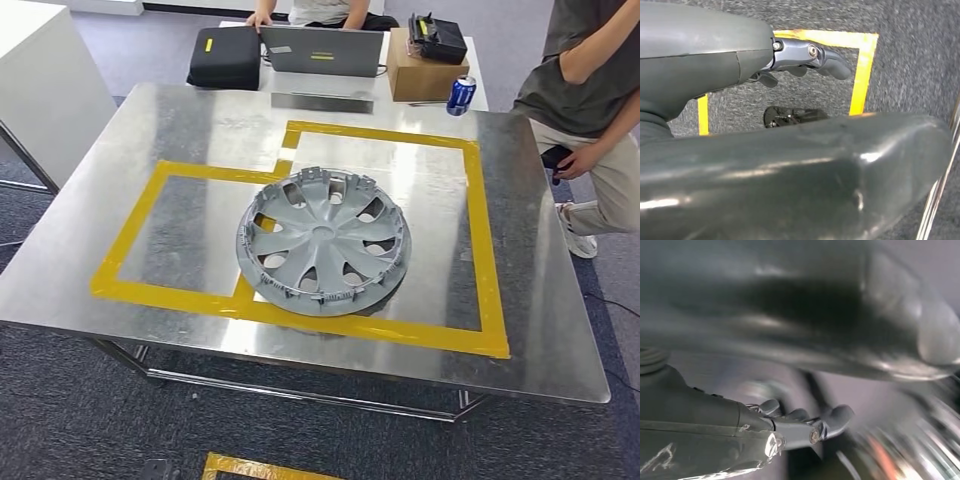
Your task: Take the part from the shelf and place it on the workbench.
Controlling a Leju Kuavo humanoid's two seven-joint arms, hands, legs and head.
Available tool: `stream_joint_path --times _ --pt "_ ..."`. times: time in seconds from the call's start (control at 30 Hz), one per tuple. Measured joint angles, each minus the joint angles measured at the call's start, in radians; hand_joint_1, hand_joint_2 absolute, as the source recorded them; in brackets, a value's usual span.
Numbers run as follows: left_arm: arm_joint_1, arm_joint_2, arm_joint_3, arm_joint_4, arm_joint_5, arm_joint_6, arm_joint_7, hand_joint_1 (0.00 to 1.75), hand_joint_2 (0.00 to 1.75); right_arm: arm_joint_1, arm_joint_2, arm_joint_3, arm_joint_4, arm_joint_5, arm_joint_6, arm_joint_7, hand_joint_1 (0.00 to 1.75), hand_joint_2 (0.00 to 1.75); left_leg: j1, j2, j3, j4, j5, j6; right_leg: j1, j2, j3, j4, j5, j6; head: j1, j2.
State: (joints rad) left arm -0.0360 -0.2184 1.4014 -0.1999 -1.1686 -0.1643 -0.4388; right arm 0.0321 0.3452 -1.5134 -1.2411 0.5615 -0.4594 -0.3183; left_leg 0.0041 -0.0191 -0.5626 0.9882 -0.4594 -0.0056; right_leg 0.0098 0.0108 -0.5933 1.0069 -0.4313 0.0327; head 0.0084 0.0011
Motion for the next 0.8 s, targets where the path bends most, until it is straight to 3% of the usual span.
stream_joint_path --times 0.1,0.2,0.3,0.4,0.5,0.57,0.67,0.73,0.8 --pt "-0.001 0.0 -0.007 0.0 -0.02 -0.004 -0.013 0.0 0.0 -0.004 -0.014 0.028 0.247 0.154 0.197 0.263 0.0 0.0 0.002 0.0 0.0 0.0 0.001 -0.002 0.001 0.0 0.0 0.0 0.0 -0.001 0.0 0.0" --pt "-0.006 0.005 -0.02 0.0 -0.04 -0.011 0.011 0.0 0.0 -0.018 -0.055 0.077 0.533 0.274 0.401 0.451 0.0 0.0 0.002 0.0 0.0 0.0 0.002 -0.003 0.002 0.0 0.0 0.001 0.001 -0.003 0.0 0.0" --pt "-0.011 0.013 -0.041 0.0 -0.077 0.004 0.063 0.0 0.0 -0.038 -0.072 0.141 0.718 0.411 0.414 0.55 0.0 0.0 0.002 0.0 0.0 0.0 0.003 -0.005 0.002 0.0 -0.001 0.002 0.001 -0.004 0.0 0.0" --pt "-0.015 0.021 -0.068 0.0 -0.114 0.002 0.071 0.0 0.0 -0.049 -0.089 0.282 0.83 0.677 0.364 0.635 0.0 0.0 0.002 0.0 0.0 0.0 0.004 -0.006 0.002 0.0 -0.001 0.003 0.002 -0.004 0.0 0.0" --pt "-0.021 0.027 -0.098 0.0 -0.147 0.011 0.082 0.0 0.0 -0.055 -0.103 0.457 0.893 0.84 0.269 0.612 0.0 0.0 0.002 0.0 0.0 0.0 0.004 -0.006 0.002 0.0 -0.001 0.003 0.002 -0.005 0.0 0.0" --pt "-0.022 0.03 -0.116 0.0 -0.165 0.02 0.088 0.0 0.0 -0.064 -0.109 0.529 0.92 0.857 0.212 0.528 0.0 0.0 0.002 0.0 0.0 0.001 0.005 -0.005 0.001 0.0 -0.001 0.001 0.004 -0.004 0.0 0.0" --pt "-0.024 0.033 -0.135 0.0 -0.17 0.016 0.097 0.0 0.0 -0.078 -0.112 0.598 0.957 0.851 0.226 0.385 0.0 0.0 0.001 0.002 0.006 -0.014 0.021 0.01 -0.002 0.0 0.002 -0.009 0.013 0.01 0.0 0.0" --pt "-0.028 0.034 -0.142 0.0 -0.164 0.007 0.109 0.0 0.0 -0.086 -0.112 0.623 0.976 0.83 0.266 0.314 0.0 0.0 0.007 0.006 0.013 -0.042 0.039 0.02 -0.002 -0.001 -0.014 0.028 -0.025 0.017 0.002 0.0" --pt "-0.029 0.036 -0.145 0.0 -0.156 0.003 0.115 0.0 0.0 -0.089 -0.112 0.635 0.99 0.808 0.284 0.267 0.0 0.0 0.01 0.008 0.013 -0.051 0.047 0.021 -0.01 -0.002 -0.054 0.143 -0.103 0.024 0.004 0.0"
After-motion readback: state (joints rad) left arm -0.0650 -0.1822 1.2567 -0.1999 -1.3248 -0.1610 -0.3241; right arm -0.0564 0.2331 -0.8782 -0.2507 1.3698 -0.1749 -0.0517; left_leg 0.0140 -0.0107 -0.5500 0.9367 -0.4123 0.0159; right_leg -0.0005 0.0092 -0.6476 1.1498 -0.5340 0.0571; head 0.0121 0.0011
